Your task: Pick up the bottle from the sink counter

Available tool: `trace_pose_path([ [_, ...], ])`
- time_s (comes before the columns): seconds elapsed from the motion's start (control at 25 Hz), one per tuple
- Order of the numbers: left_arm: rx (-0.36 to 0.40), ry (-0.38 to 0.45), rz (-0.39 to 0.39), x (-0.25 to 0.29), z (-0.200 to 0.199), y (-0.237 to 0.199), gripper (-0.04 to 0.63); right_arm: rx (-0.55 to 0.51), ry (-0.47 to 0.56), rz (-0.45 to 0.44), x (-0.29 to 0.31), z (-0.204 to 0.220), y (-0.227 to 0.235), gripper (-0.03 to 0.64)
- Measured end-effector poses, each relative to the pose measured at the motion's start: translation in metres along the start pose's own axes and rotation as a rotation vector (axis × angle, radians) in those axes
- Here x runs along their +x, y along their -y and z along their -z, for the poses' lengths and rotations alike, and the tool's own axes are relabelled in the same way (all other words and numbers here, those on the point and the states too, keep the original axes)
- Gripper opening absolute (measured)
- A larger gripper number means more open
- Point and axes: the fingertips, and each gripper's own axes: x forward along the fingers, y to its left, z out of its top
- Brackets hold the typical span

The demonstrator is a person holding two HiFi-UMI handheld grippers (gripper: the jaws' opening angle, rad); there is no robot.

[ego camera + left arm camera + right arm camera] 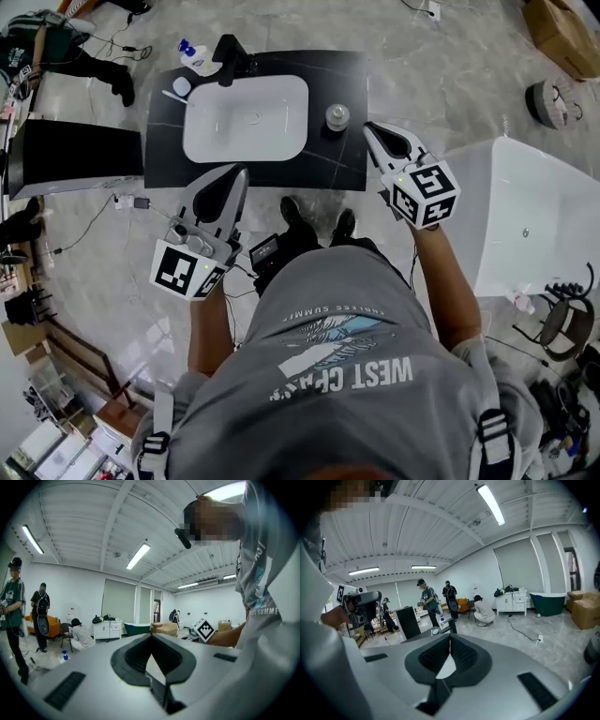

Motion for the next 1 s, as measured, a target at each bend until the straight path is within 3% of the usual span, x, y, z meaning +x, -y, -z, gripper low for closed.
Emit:
trace_pose_path([
  [0.56, -0.018, -0.052, 0.063, 0.018, 0.011, -0.027, 0.003, 0.051, -0.104, 0.031, 0.063, 0.061, 0.035, 0.01],
  [1.0, -0.064, -0.103, 0.076, 0.032, 0.03, -0.042, 0.003, 0.072, -0.209, 0.044, 0.102, 0.112, 0.056, 0.148],
])
